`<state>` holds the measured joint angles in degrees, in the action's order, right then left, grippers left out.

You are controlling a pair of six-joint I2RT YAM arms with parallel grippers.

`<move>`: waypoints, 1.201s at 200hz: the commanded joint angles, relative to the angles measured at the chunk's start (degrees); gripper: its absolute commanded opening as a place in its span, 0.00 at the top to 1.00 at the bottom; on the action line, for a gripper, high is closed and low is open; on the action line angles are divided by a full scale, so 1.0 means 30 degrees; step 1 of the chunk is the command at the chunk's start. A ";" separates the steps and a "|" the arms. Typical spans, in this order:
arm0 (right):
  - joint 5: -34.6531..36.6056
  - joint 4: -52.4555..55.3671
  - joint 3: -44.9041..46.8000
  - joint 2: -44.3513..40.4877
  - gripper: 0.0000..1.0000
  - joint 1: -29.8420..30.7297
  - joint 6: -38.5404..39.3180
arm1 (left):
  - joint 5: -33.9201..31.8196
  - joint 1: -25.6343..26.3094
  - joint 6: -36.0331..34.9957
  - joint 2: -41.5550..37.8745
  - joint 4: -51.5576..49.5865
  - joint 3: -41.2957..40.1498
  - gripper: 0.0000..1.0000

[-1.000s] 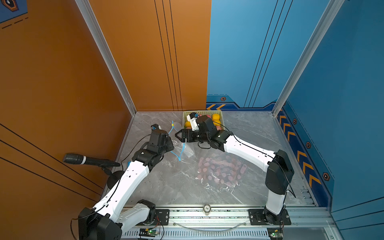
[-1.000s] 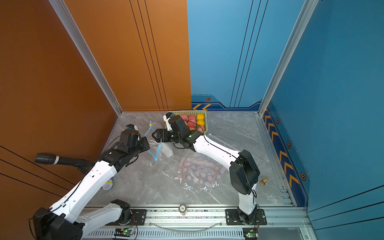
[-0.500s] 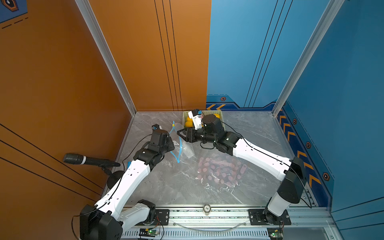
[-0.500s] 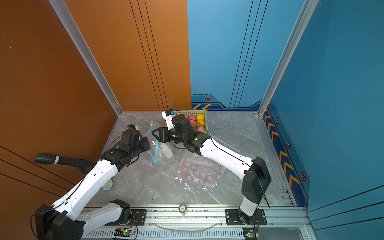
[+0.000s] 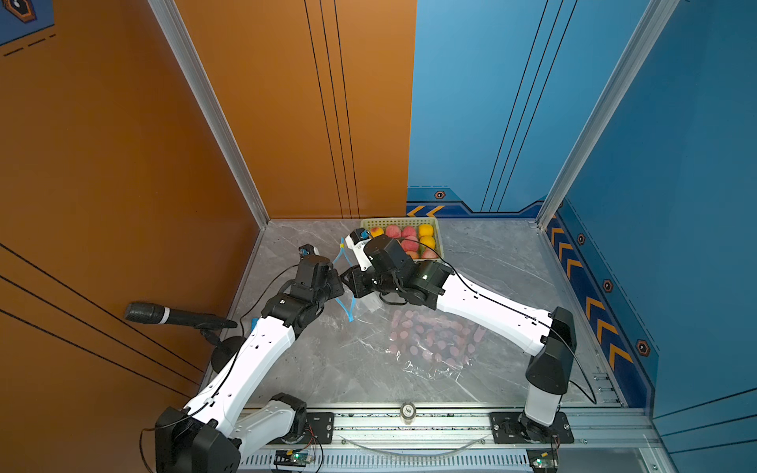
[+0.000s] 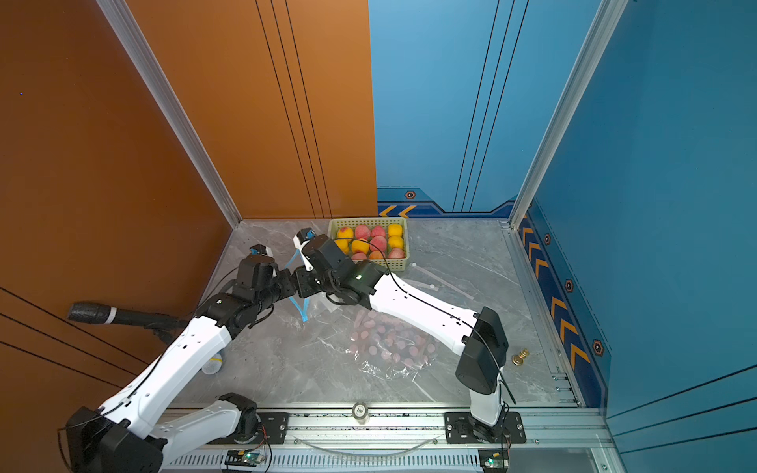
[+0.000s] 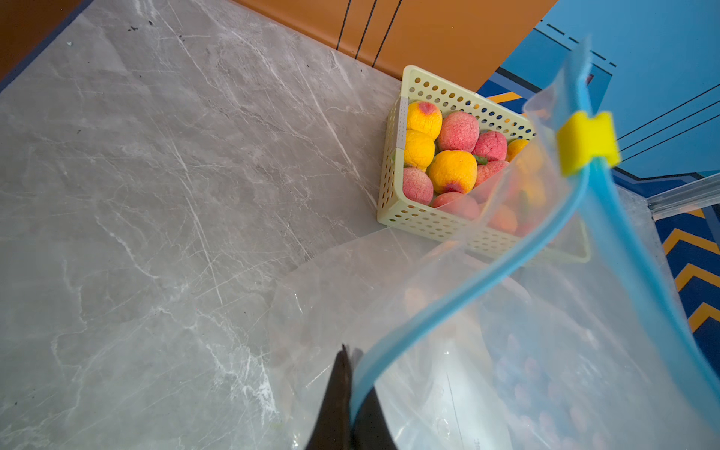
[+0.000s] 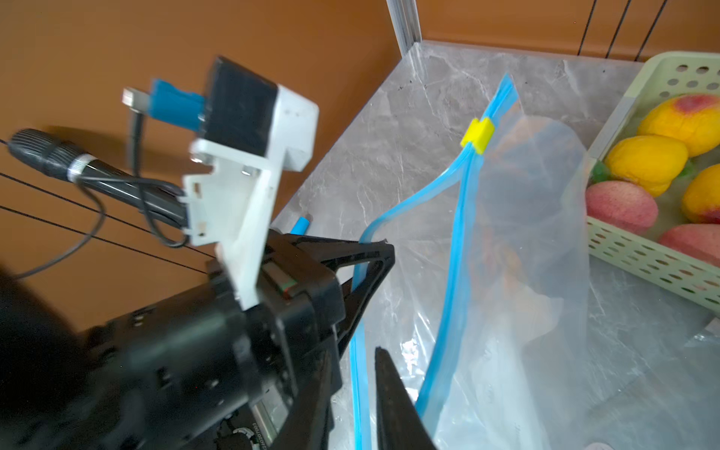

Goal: Place the peach in a zip-top bag and seal the zipper
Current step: Open the zipper of the food storage bag.

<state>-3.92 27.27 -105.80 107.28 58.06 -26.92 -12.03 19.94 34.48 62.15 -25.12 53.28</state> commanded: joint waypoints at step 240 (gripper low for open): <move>-0.5535 -0.1204 -0.1242 0.0883 0.45 -0.5342 0.0018 | -0.1115 -0.1666 -0.1085 0.3522 0.0253 0.3100 1.00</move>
<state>-20.82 26.74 -110.56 111.83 46.37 -24.43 -17.87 15.97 31.27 71.68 -26.44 60.95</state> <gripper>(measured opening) 0.550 0.050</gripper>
